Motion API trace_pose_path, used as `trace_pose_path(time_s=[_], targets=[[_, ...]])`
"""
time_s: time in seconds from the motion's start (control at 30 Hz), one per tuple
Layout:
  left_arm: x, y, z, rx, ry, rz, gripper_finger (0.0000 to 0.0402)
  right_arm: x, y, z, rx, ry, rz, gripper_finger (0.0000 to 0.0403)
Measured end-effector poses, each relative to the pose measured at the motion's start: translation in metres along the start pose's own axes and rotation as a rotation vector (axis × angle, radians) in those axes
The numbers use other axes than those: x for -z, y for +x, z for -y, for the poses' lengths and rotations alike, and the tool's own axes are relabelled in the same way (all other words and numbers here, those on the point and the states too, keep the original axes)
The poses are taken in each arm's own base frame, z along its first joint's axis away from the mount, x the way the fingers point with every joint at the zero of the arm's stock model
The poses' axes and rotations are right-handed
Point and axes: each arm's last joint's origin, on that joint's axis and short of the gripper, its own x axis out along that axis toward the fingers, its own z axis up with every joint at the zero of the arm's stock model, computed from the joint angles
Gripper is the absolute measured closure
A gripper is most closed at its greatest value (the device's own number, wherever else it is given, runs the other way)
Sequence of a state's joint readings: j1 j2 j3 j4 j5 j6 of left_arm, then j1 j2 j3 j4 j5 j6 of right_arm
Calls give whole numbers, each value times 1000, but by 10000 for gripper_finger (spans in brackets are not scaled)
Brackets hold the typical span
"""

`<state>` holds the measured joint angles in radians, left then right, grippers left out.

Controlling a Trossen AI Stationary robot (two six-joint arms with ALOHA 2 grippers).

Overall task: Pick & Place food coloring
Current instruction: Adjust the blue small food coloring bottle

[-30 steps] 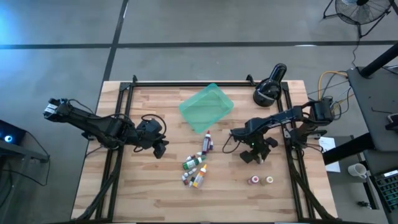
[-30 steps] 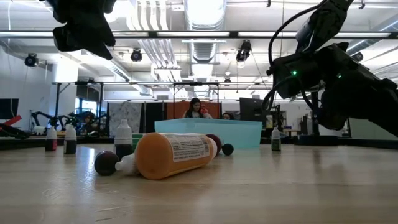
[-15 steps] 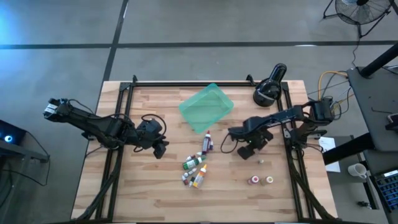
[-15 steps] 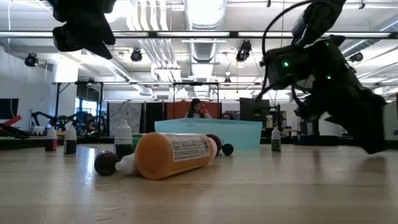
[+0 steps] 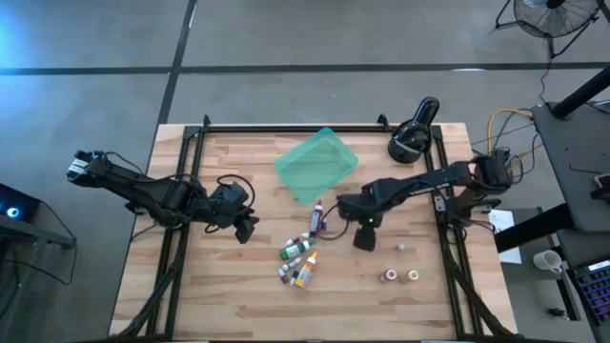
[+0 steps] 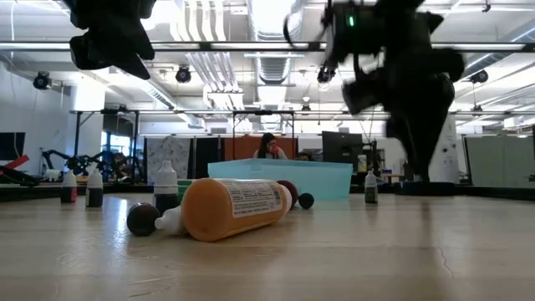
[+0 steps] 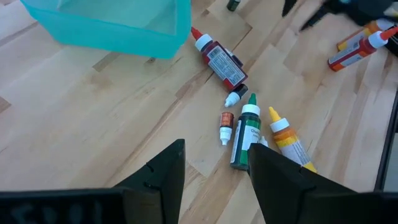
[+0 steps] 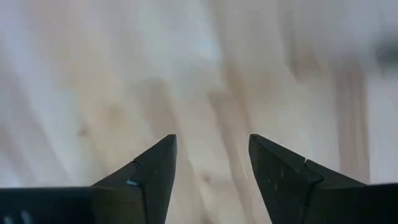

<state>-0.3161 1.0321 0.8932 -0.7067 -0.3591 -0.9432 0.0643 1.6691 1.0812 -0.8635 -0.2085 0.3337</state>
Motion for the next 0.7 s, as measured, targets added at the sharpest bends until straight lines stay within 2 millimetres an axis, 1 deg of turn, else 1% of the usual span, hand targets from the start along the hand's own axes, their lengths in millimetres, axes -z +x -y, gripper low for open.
trace_pose_path(time_s=[0.07, 0.13, 0.23, 0.33, 0.4, 0.47, 0.63, 0.7], targets=[[0, 0, 0, 0, 0, 0, 255, -7, -4, -13, -23, -210, 73, 211], [0, 0, 0, 0, 0, 0, 255, -15, -10, -24, -13, -364, 159, 211], [0, 0, 0, 0, 0, 0, 255, -30, -16, -35, 91, -482, 323, 211], [0, 0, 0, 0, 0, 0, 255, -46, -20, -37, 248, -546, 417, 211], [0, 0, 0, 0, 0, 0, 255, -56, -23, -37, 301, -542, 443, 211], [0, 0, 0, 6, -3, -1, 255, -64, -23, -35, 299, -480, 439, 211], [1, 0, 1, 30, -10, -29, 255, -81, -18, -32, 256, -216, 424, 211], [1, 0, 2, 35, -11, -36, 255, -87, -12, -27, 237, -46, 406, 211]])
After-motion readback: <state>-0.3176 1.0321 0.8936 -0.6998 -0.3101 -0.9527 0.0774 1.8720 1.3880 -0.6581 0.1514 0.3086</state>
